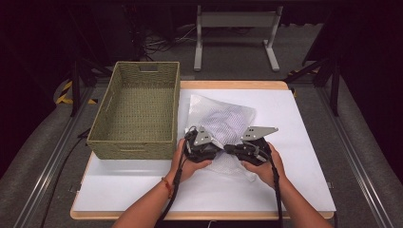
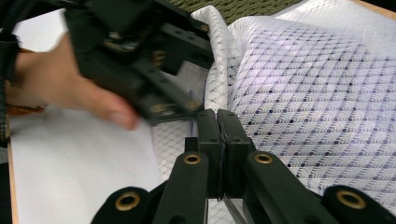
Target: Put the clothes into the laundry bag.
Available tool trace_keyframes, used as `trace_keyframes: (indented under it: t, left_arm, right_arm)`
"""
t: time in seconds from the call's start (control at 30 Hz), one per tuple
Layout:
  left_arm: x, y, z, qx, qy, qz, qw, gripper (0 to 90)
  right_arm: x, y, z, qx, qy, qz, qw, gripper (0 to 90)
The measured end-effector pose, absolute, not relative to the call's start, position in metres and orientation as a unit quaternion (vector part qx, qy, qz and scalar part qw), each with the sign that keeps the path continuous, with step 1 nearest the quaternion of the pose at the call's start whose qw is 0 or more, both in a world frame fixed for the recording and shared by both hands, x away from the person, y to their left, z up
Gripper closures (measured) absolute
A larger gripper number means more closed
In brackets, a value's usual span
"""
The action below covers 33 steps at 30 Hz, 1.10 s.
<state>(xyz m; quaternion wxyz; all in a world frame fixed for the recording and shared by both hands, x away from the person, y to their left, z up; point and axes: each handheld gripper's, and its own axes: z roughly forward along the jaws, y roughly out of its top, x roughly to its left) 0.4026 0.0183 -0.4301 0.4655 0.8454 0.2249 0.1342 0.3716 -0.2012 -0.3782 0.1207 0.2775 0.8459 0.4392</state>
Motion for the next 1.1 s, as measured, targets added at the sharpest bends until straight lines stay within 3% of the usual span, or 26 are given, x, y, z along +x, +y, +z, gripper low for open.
trace_keyframes:
  t: [0.07,0.1,0.17,0.33,0.5,0.57,0.67,0.77,1.1]
  left_arm:
    - [0.399,0.021,-0.428,0.85,0.222,0.129,0.46,36.6]
    - [0.396,0.024,-0.427,0.851,0.218,0.124,0.461,36.6]
    - [0.389,0.029,-0.426,0.856,0.214,0.092,0.462,25.6]
    - [0.386,0.024,-0.442,0.888,0.212,0.104,0.396,26.8]
    - [0.4,0.024,-0.448,0.885,0.238,0.093,0.389,47.6]
    - [0.402,0.024,-0.447,0.887,0.228,0.092,0.39,66.8]
    - [0.404,0.021,-0.446,0.893,0.221,0.104,0.377,85.9]
    - [0.405,0.017,-0.447,0.893,0.22,0.112,0.377,87.9]
    - [0.395,0.018,-0.422,0.839,0.219,0.154,0.473,88.5]
  right_arm:
    - [0.372,-0.201,-0.378,0.277,0.846,0.44,0.121,89.1]
    - [0.372,-0.201,-0.378,0.277,0.846,0.44,0.121,89.1]
    - [0.372,-0.199,-0.379,0.276,0.847,0.438,0.121,89.1]
    - [0.372,-0.198,-0.379,0.274,0.85,0.435,0.119,89.1]
    - [0.371,-0.198,-0.381,0.274,0.851,0.433,0.115,89.1]
    - [0.372,-0.198,-0.381,0.273,0.852,0.432,0.112,89.1]
    - [0.372,-0.197,-0.382,0.274,0.853,0.432,0.109,89.1]
    - [0.371,-0.195,-0.383,0.271,0.855,0.43,0.105,89.1]
    - [0.363,-0.182,-0.378,0.255,0.858,0.441,0.071,89.1]
